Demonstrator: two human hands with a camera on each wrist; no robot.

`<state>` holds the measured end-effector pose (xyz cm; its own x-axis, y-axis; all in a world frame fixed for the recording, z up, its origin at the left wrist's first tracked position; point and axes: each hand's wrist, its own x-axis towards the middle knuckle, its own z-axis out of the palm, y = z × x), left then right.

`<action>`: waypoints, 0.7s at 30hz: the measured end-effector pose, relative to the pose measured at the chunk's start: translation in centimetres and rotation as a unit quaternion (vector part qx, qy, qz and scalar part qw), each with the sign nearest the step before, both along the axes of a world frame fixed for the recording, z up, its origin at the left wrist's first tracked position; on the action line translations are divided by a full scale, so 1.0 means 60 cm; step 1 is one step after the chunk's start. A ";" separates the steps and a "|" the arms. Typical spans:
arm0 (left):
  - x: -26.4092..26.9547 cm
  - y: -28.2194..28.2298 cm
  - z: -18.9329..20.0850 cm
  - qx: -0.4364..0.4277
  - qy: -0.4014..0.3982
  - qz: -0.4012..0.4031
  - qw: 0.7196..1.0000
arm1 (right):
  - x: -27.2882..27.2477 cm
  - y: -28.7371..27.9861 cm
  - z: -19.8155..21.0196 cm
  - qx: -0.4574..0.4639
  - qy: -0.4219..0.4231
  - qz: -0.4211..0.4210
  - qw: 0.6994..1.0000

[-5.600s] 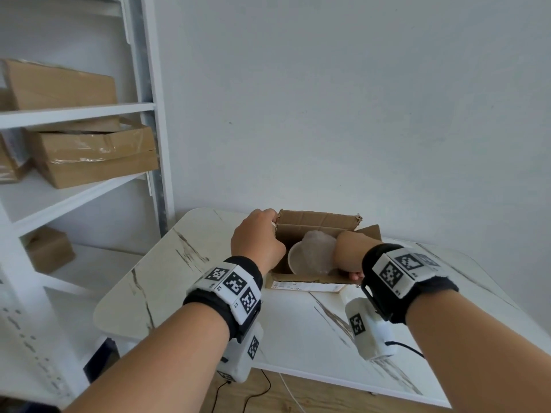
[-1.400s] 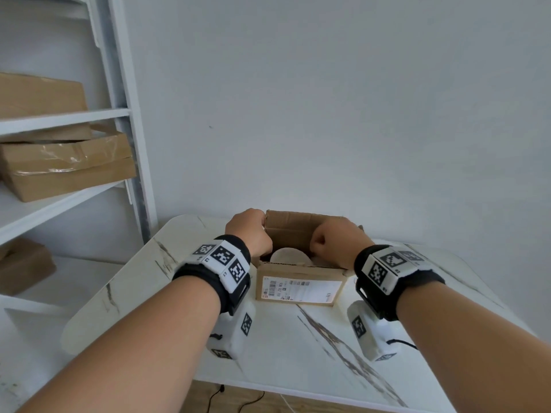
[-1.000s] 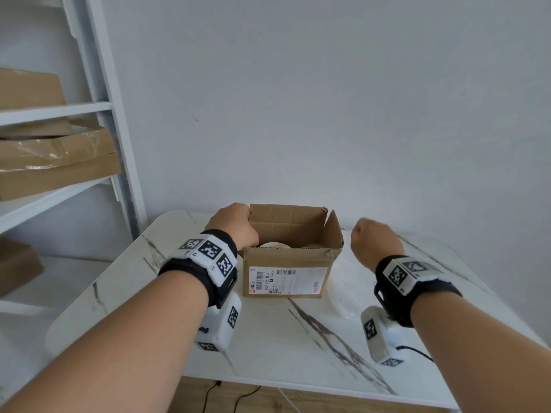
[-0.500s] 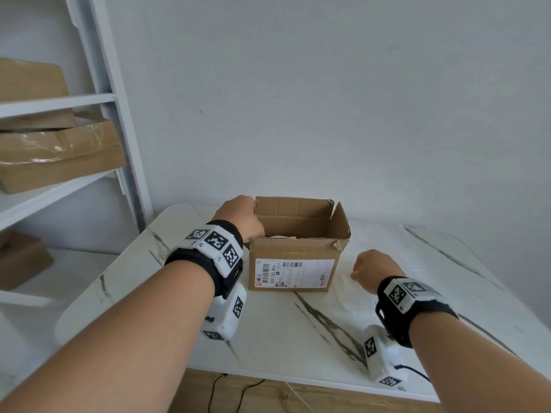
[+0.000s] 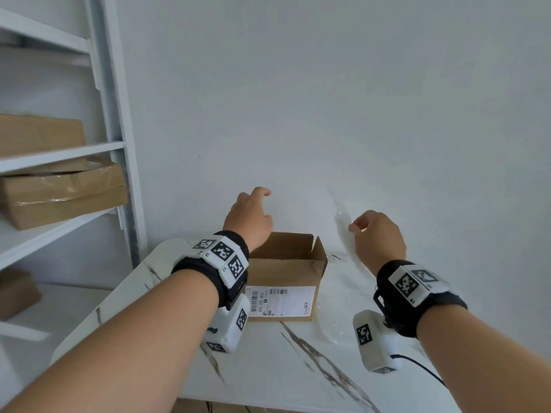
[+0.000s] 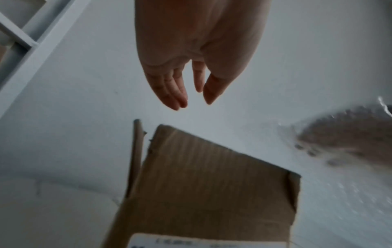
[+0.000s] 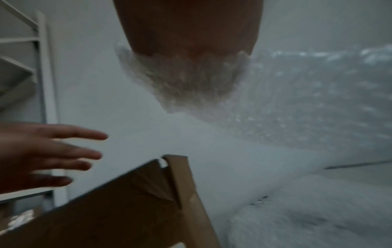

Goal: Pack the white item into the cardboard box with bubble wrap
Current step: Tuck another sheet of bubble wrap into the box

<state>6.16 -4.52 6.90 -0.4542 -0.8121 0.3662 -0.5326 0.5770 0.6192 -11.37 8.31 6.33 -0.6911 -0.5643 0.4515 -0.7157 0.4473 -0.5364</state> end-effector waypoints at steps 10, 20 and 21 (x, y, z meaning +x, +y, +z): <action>-0.001 0.058 0.025 0.143 0.103 -0.110 0.978 | 0.097 -0.006 -0.005 -0.072 0.283 0.154 0.944; 0.035 0.020 -0.010 0.177 0.091 -0.054 0.979 | 0.109 0.005 -0.027 0.029 0.248 0.253 0.935; 0.039 0.020 -0.009 0.184 0.095 -0.057 0.977 | 0.103 0.006 -0.024 0.038 0.234 0.252 0.938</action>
<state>8.51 -3.33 6.39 -0.5011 -0.8531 0.1453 -0.3341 0.3457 0.8769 -5.19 8.69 4.86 -0.0649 -0.8091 0.5840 -0.9957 0.0136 -0.0918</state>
